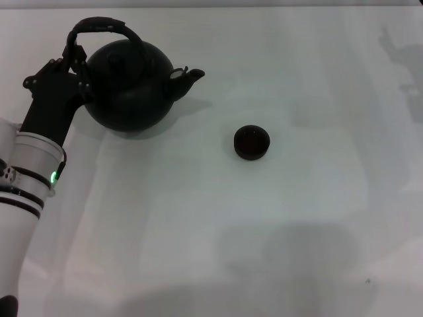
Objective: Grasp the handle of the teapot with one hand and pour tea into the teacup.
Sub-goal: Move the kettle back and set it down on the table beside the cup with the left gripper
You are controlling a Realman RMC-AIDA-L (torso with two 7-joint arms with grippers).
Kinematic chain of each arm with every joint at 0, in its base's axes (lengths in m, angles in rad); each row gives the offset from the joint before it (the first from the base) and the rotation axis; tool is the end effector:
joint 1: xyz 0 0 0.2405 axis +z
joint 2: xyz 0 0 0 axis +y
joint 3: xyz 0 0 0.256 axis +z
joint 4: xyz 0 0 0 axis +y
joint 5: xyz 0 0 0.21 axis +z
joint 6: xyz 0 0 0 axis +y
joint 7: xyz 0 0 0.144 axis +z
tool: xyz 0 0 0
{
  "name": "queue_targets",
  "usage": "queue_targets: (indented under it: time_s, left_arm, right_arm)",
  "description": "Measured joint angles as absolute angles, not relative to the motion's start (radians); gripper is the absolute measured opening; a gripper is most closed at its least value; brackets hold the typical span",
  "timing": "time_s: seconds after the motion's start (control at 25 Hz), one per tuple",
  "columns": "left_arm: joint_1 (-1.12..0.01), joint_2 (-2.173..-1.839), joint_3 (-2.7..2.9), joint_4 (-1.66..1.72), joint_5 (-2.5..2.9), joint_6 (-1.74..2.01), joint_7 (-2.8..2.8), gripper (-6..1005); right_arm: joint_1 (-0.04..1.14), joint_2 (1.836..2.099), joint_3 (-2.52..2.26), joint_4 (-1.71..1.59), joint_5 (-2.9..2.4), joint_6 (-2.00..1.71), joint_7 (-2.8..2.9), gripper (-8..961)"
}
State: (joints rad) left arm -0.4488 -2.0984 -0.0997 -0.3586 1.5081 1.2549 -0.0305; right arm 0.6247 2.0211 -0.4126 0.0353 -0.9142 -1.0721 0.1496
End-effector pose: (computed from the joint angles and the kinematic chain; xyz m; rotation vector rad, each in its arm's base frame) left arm -0.2943 0.3016 -0.0682 -1.6286 -0.6622 -0.7979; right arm 0.3306 0.3848 0.0259 -1.5626 0.5001 0.5732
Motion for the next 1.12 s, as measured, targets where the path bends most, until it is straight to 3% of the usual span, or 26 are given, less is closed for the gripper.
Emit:
queue_targets:
  time_s: [1.12]
  left_arm:
    - [-0.436, -2.094, -0.095, -0.344, 1.508, 1.226, -0.031, 92]
  right_arm:
    - [0.626, 2.023, -0.413, 0.035, -0.914, -1.072, 0.15, 875]
